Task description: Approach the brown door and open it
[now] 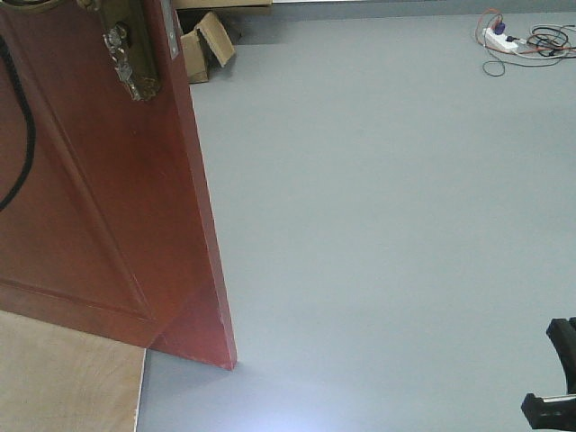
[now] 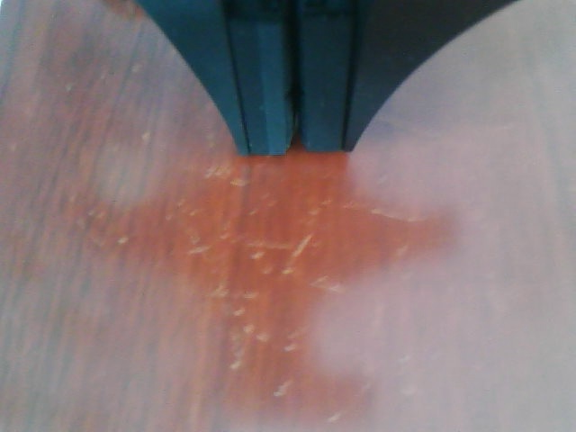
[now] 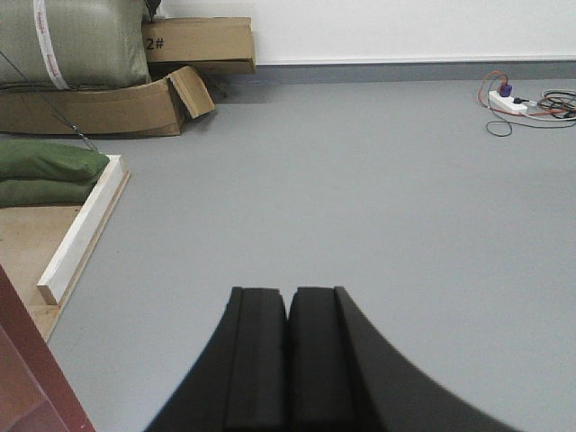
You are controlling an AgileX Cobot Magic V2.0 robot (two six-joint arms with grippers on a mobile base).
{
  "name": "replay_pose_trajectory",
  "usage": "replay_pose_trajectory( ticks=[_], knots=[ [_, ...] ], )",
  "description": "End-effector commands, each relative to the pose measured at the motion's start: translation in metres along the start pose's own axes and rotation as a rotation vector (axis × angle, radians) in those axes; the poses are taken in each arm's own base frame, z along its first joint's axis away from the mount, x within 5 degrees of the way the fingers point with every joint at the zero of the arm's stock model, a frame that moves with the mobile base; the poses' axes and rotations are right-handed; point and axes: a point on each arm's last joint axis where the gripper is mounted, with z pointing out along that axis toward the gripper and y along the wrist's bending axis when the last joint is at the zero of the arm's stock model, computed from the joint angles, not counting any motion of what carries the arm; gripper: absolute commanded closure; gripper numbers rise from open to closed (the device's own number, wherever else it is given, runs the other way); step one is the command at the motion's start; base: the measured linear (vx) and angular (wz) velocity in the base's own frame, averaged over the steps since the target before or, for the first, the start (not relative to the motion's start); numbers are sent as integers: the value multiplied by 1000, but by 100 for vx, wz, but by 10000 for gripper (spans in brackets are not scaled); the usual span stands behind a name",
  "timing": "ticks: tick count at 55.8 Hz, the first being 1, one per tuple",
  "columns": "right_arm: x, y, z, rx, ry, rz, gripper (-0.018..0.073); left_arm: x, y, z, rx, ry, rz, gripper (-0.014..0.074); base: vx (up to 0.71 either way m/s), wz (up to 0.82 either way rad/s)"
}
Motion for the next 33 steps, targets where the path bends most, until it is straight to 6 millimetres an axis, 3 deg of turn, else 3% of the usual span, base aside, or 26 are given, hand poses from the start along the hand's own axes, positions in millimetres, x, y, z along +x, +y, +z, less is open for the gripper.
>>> replay_pose_trajectory(
  ticks=[1,33],
  knots=[
    [-6,0,0,5,-81,-16,559,-28,-4,-15,2,-140,-13,460,6,0],
    [-6,0,0,5,-81,-16,559,-28,-4,-15,2,-140,-13,460,9,3]
  ],
)
